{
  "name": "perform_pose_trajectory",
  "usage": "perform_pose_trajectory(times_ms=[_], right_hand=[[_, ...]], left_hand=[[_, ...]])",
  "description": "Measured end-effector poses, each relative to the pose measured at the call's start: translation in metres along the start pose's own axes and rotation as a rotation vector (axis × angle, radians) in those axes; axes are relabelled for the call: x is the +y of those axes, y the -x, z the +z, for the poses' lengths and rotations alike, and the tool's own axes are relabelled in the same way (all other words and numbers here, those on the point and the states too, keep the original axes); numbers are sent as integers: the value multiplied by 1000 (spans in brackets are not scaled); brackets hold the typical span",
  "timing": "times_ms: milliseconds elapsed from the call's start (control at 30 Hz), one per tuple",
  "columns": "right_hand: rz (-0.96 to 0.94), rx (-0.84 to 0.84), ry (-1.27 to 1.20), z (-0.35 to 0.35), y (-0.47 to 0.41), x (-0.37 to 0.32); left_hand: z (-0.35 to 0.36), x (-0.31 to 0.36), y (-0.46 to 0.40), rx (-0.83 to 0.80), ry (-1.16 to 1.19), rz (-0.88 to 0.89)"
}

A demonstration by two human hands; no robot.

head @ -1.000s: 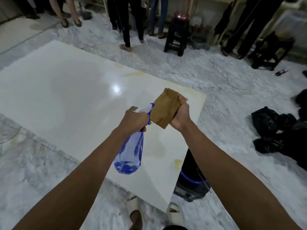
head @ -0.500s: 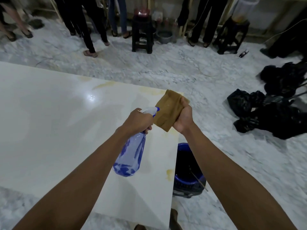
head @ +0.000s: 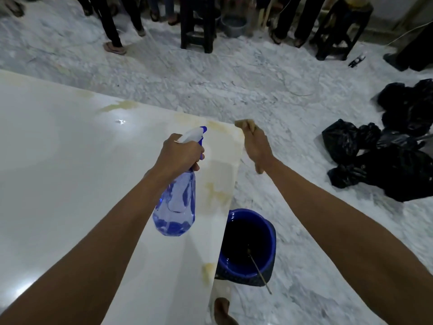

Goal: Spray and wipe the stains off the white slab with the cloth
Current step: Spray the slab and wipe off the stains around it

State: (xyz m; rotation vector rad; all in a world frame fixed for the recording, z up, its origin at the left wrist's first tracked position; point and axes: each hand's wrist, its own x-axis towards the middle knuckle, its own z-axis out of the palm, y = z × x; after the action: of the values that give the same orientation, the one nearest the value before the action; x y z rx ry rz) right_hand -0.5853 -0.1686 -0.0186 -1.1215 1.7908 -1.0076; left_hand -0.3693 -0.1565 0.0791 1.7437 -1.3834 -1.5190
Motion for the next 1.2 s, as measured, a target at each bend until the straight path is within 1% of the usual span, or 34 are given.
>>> perform_pose_trajectory(times_ms=[67,133,200,233,267,333,467,533,633,767,867,1033,1200], right_hand=[[-94,47,274,7,-51,3],[-87,36,632,25,-97,14],[-92,-134,939,51,-122,38],[-91,-238,1005,64,-124,53],[-91,-301,1039,75,-124,70],[-116,-292,1082,87,-118,93],[-216,-185,1179,79,-123,90],[-246,-189,1175,76,-128,94],[-251,-176,1131,81,-125,100],[-262,-117,1175,82,-116,92],[-247,-137,1190,83,-112,92],[-221,-174,1145,88,-99,95],[-221,-135,1136,100,-70,101]], left_hand=[[2,1,-14,18,23,14],[4,-6,-27,34,22,21],[6,-21,-39,42,7,11],[7,-30,-44,40,2,5],[8,-38,-49,36,1,-3],[9,-52,-57,26,-1,-33],[7,-68,-66,33,-27,-38],[6,-71,-68,34,-38,-31],[4,-71,-70,15,-35,-20],[6,-71,-69,-14,-41,-14],[7,-75,-66,-23,-55,-19],[5,-81,-56,-42,-86,-26],[1,-88,-43,-56,-94,-32]])
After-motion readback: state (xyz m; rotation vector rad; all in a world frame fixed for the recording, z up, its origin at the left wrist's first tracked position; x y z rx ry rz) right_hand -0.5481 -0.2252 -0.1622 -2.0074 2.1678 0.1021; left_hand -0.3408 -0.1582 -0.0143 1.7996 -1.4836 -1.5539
